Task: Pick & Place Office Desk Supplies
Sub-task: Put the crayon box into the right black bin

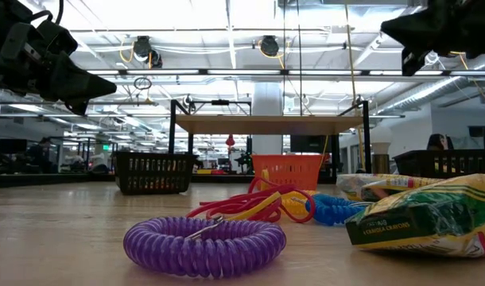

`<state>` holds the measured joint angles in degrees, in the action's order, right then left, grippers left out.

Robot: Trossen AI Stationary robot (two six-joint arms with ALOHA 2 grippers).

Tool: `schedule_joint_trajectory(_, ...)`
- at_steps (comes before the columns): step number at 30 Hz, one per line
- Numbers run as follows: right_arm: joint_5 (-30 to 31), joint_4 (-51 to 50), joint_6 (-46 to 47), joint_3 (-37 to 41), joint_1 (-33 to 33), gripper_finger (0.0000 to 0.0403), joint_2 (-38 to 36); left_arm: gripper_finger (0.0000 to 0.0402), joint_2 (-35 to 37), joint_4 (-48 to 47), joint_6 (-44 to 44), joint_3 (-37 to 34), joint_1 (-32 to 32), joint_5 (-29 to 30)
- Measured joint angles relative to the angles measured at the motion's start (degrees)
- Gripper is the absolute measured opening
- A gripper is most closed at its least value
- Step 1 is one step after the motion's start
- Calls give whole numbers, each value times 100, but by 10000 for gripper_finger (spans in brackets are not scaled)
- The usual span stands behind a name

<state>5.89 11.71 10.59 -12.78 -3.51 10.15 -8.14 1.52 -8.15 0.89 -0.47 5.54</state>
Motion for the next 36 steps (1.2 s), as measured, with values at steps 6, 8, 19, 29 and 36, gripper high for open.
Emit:
schedule_joint_trajectory(6, -2, 4, 118, 143, 0, 0, -2, 19, 0, 0, -2, 0, 0, -1)
schedule_joint_trajectory(8, -2, 0, 151, 159, 0, 0, 2, 19, 0, 0, -2, 0, 0, -2)
schedule_joint_trajectory(19, 159, 18, 211, 514, 1, 0, 5, 19, 0, -1, -2, -2, 0, -2)
schedule_joint_trajectory(29, -145, 95, -204, 544, 2, 0, 2, 19, 0, -2, -1, -2, 0, -2)
schedule_joint_trajectory(36, -446, 183, -220, 544, 0, 0, 2, 19, 0, -2, 0, -2, 0, -4)
